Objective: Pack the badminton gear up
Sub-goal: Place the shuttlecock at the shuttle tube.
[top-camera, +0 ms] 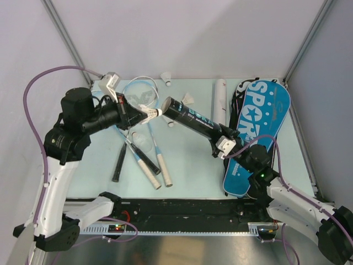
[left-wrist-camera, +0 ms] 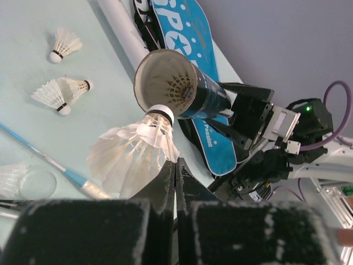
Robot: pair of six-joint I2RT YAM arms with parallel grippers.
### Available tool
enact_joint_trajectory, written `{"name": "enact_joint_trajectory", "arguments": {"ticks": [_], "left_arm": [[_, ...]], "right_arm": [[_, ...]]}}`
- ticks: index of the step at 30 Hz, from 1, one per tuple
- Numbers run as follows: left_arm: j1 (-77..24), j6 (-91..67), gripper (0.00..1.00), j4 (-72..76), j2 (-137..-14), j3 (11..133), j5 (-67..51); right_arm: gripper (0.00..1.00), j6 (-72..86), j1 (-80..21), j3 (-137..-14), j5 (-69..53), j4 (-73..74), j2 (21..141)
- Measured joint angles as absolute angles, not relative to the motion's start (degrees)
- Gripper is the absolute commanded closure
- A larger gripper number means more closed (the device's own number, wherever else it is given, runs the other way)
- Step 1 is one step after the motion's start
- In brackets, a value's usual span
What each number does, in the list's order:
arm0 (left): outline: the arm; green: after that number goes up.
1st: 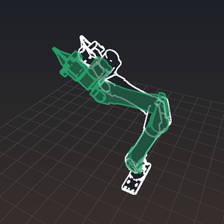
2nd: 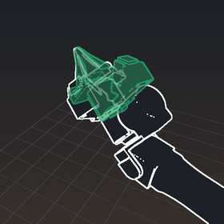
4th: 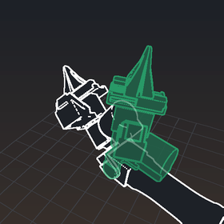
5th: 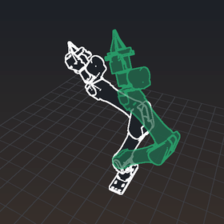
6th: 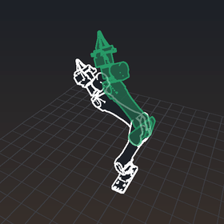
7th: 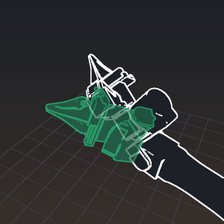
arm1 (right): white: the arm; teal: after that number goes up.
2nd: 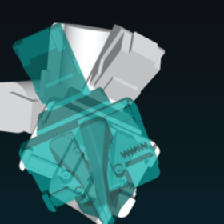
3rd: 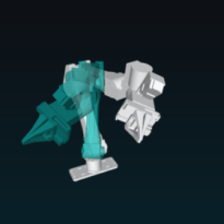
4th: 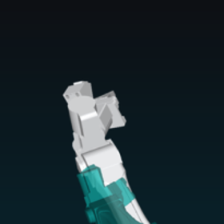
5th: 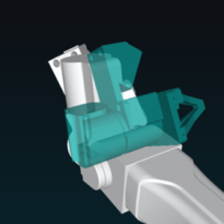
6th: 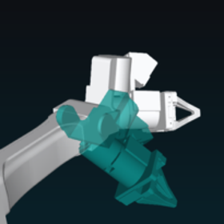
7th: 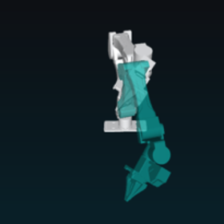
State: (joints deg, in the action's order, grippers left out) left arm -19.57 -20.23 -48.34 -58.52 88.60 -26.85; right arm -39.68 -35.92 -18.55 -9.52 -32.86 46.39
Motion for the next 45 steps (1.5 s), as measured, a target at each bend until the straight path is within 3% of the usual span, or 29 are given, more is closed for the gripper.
{"name": "enact_joint_trajectory", "arguments": {"ticks": [25,45], "left_arm": [[-19.6,-16.1,1.00,-56.7,-59.2,93.3,-33.1],[-24.1,-27.1,1.00,-40.0,-55.4,73.7,-39.4]], "right_arm": [[0.72,-43.5,-42.5,-15.1,-14.4,-35.3,41.8],[0.74,-43.8,-45.3,-14.6,-10.2,-33.9,41.8]]}}
